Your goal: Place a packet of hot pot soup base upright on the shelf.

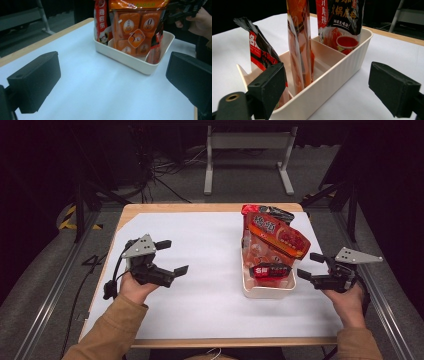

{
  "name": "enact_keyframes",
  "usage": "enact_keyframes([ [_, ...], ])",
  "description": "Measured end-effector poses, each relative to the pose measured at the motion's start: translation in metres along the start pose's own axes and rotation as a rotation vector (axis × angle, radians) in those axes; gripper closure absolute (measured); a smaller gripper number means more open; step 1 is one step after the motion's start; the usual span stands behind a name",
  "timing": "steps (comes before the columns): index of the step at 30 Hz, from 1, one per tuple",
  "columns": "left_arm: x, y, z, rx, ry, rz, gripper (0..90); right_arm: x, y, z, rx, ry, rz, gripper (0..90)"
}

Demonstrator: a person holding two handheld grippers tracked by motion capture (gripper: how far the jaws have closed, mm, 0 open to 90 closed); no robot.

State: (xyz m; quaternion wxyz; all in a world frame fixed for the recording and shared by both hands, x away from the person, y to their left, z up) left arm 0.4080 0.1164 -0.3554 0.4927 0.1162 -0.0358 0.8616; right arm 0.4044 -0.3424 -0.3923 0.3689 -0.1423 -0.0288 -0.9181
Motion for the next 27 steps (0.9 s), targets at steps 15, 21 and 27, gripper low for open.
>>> enact_keyframes([
  [15,0.031,-0.027,-0.046,0.042,-0.005,0.114,0.1,0.003,0.003,-0.002,0.004,0.016,-0.022,8.0],
  [21,0.033,-0.032,-0.063,0.069,-0.010,0.123,0.1,0.003,0.005,-0.004,0.016,0.029,-0.033,5.4],
  [27,0.027,-0.041,-0.083,0.068,-0.047,0.153,0.1,0.003,0.006,-0.005,0.021,0.052,-0.035,1.2],
])
Point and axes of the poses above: each handheld gripper's, and its own axes: x roughly backward along the jaws, z roughly out of its top, y roughly to its right, the point moved 6 cm from there along -x, roughly forward along the jaws, and after that the axes turned 7 degrees about y, right-handed, at the moved point
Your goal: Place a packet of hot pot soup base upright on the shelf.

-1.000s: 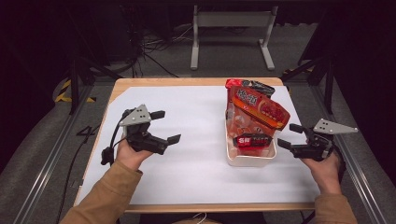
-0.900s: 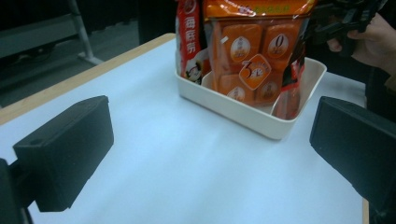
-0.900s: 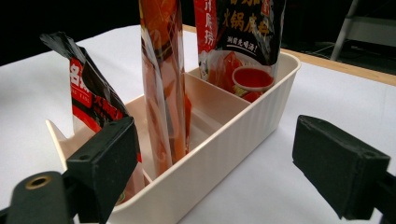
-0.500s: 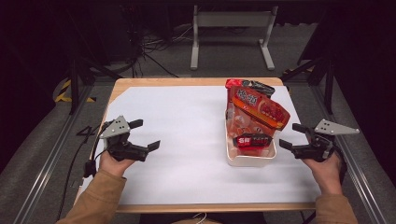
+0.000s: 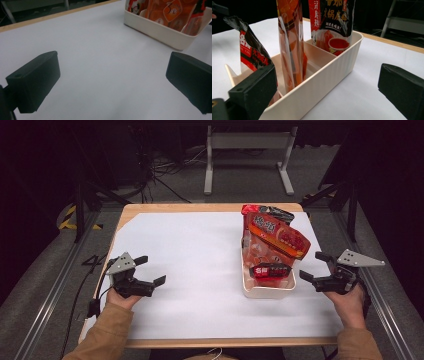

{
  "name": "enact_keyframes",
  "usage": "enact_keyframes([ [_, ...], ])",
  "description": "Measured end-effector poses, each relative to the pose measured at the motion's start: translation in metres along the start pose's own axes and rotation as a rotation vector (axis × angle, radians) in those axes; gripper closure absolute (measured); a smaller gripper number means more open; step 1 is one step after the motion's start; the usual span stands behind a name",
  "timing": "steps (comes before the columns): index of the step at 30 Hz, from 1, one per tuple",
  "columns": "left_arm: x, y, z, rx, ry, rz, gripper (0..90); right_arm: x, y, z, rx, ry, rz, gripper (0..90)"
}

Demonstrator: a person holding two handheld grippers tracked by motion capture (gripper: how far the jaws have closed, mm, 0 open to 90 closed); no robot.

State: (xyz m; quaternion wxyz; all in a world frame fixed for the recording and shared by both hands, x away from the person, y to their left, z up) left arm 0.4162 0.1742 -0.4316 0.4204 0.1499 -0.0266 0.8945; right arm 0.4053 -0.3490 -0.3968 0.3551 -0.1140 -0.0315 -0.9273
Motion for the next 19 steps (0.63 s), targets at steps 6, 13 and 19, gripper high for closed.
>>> enact_keyframes([
  [6,-0.004,-0.004,-0.008,0.002,-0.020,0.009,0.1,-0.001,0.000,-0.004,0.000,-0.010,0.009,0.4],
  [13,-0.002,-0.011,-0.012,0.067,0.001,0.016,0.1,-0.002,0.000,-0.004,0.003,-0.014,0.006,0.4],
  [19,0.000,-0.011,-0.011,0.053,0.001,0.030,0.1,-0.002,0.001,-0.005,0.012,-0.017,-0.003,0.4],
])
Point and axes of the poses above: each handheld gripper's, and its own axes: x roughly backward along the jaws, z roughly out of its top, y roughly to its right, the point moved 6 cm from there along -x, roughly forward along the jaws, and after that the axes turned 7 degrees about y, right-handed, at the moved point
